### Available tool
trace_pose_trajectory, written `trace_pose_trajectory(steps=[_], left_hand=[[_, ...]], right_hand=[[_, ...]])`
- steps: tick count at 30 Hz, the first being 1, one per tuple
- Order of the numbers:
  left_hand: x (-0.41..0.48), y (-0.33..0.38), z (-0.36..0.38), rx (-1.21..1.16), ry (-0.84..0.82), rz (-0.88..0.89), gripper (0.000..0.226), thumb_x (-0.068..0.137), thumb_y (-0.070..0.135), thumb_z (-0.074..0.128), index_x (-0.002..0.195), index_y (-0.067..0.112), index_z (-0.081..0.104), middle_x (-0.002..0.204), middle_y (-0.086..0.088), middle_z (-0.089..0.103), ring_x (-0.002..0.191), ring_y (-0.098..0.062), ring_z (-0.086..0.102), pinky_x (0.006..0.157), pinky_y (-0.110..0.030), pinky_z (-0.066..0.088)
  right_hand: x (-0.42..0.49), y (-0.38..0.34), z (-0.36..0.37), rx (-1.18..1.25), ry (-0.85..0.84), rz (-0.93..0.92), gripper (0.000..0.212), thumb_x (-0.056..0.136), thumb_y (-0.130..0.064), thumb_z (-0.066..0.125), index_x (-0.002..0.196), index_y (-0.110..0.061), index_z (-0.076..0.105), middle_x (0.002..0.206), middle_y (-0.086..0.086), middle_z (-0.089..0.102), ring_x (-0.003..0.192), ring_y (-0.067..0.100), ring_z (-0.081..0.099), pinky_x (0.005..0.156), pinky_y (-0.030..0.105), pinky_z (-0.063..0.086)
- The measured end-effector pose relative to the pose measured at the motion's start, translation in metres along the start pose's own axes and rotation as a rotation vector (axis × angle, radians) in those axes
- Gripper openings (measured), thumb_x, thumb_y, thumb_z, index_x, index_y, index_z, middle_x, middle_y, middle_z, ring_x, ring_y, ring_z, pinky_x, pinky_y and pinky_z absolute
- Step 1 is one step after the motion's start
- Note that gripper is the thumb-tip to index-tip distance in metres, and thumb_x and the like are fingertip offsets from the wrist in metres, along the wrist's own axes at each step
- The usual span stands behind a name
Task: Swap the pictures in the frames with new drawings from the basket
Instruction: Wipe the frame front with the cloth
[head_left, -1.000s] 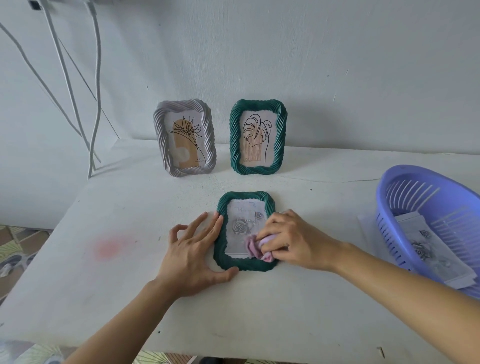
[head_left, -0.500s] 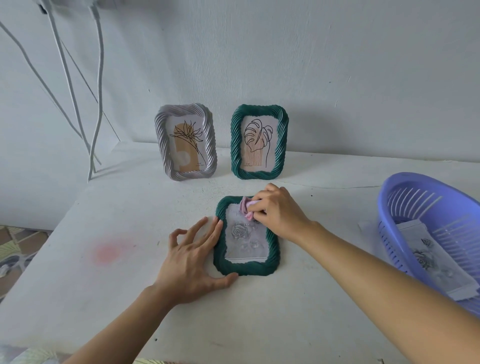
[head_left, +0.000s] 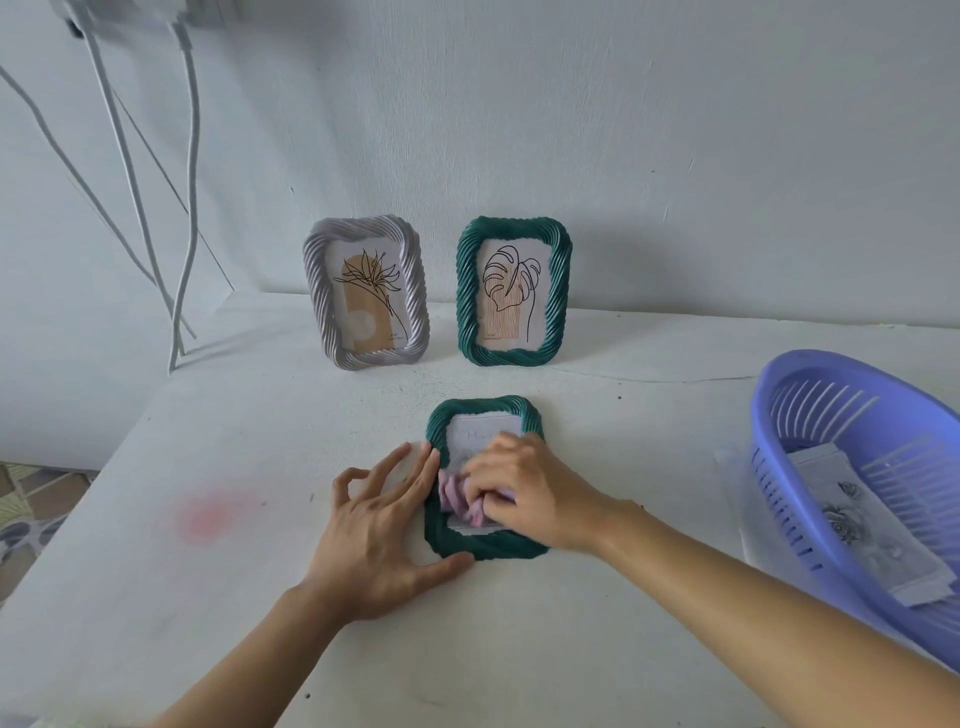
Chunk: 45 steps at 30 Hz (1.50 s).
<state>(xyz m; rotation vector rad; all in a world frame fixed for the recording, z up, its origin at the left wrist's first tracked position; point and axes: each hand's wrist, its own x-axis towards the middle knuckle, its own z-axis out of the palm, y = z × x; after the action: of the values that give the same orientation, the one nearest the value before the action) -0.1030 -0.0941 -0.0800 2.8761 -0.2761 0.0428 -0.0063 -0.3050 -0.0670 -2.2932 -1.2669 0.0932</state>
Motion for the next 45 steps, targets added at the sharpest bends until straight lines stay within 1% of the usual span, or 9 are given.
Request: trace_pose_trajectory(steps=[5, 13, 21, 24, 27, 32, 37, 41, 45], left_hand=[[0.000, -0.001, 0.001, -0.010, -0.005, 0.002, 0.108, 0.074, 0.094, 0.034, 0.158, 0.030, 0.013, 0.163, 0.017, 0.016, 0.152, -0.004, 0.005, 0.115, -0.042, 0.015], [0.000, -0.002, -0.001, 0.002, -0.016, 0.011, 0.105, 0.075, 0.095, 0.028, 0.158, 0.034, 0.004, 0.163, 0.021, 0.007, 0.151, -0.002, -0.003, 0.117, -0.042, 0.010], [0.000, -0.003, 0.001, -0.031, -0.009, 0.015, 0.105, 0.076, 0.092, 0.035, 0.159, 0.031, 0.012, 0.162, 0.019, 0.017, 0.152, -0.006, 0.006, 0.115, -0.045, 0.014], [0.001, -0.004, 0.000, -0.011, -0.014, 0.022, 0.106, 0.076, 0.093, 0.033, 0.159, 0.031, 0.009, 0.162, 0.019, 0.016, 0.152, -0.006, 0.003, 0.115, -0.044, 0.012], [0.002, -0.003, 0.000, 0.000, -0.014, 0.023, 0.105, 0.077, 0.093, 0.031, 0.159, 0.031, 0.010, 0.163, 0.018, 0.018, 0.152, -0.007, 0.003, 0.114, -0.042, 0.012], [0.002, -0.003, 0.000, -0.015, 0.002, 0.026, 0.102, 0.077, 0.092, 0.033, 0.158, 0.035, 0.011, 0.162, 0.019, 0.017, 0.152, -0.006, 0.006, 0.113, -0.040, 0.013], [0.002, -0.003, 0.002, -0.019, 0.012, 0.010, 0.104, 0.075, 0.093, 0.037, 0.156, 0.026, 0.028, 0.160, 0.017, 0.026, 0.151, -0.008, 0.015, 0.111, -0.040, 0.017], [0.002, -0.003, -0.001, -0.008, -0.021, 0.000, 0.106, 0.075, 0.094, 0.034, 0.157, 0.028, 0.023, 0.161, 0.019, 0.020, 0.152, -0.006, 0.010, 0.112, -0.039, 0.014], [0.001, -0.003, -0.003, 0.012, -0.053, -0.001, 0.108, 0.074, 0.096, 0.029, 0.158, 0.033, 0.005, 0.163, 0.022, 0.008, 0.151, -0.002, -0.002, 0.115, -0.037, 0.008]], right_hand=[[-0.047, -0.004, -0.020, -0.158, -0.083, -0.029, 0.016, 0.084, -0.018, 0.054, 0.074, -0.029, 0.057, 0.085, -0.017, 0.061, 0.088, 0.007, 0.041, 0.081, 0.035, 0.036], [-0.023, 0.028, -0.033, -0.409, 0.074, 0.084, 0.019, 0.082, -0.016, 0.053, 0.073, -0.028, 0.065, 0.092, -0.017, 0.069, 0.088, 0.017, 0.048, 0.075, 0.039, 0.034], [0.025, 0.031, -0.011, -0.359, 0.210, 0.188, 0.025, 0.094, -0.024, 0.047, 0.090, -0.025, 0.072, 0.104, -0.011, 0.069, 0.093, 0.018, 0.049, 0.076, 0.040, 0.036], [0.033, 0.015, 0.008, -0.293, 0.225, 0.160, 0.017, 0.095, -0.022, 0.057, 0.101, -0.025, 0.072, 0.109, -0.011, 0.068, 0.094, 0.020, 0.051, 0.075, 0.041, 0.041], [0.035, 0.004, 0.019, -0.265, 0.250, 0.176, 0.016, 0.093, -0.024, 0.057, 0.098, -0.025, 0.073, 0.106, -0.009, 0.068, 0.094, 0.022, 0.052, 0.074, 0.041, 0.042], [0.003, -0.002, 0.019, -0.139, 0.146, 0.061, 0.015, 0.095, -0.028, 0.057, 0.096, -0.030, 0.071, 0.108, -0.013, 0.064, 0.097, 0.016, 0.049, 0.078, 0.037, 0.038], [-0.017, -0.012, 0.018, -0.076, 0.027, 0.028, 0.024, 0.095, -0.030, 0.048, 0.096, -0.035, 0.071, 0.116, -0.017, 0.059, 0.104, 0.012, 0.046, 0.085, 0.037, 0.030], [-0.012, -0.016, 0.006, -0.112, -0.058, -0.003, 0.037, 0.096, -0.034, 0.035, 0.097, -0.033, 0.072, 0.117, -0.014, 0.058, 0.104, 0.013, 0.043, 0.082, 0.039, 0.028], [-0.020, -0.009, -0.011, -0.251, -0.075, -0.030, 0.020, 0.094, -0.024, 0.052, 0.087, -0.031, 0.069, 0.111, -0.017, 0.058, 0.100, 0.013, 0.042, 0.080, 0.040, 0.031]])
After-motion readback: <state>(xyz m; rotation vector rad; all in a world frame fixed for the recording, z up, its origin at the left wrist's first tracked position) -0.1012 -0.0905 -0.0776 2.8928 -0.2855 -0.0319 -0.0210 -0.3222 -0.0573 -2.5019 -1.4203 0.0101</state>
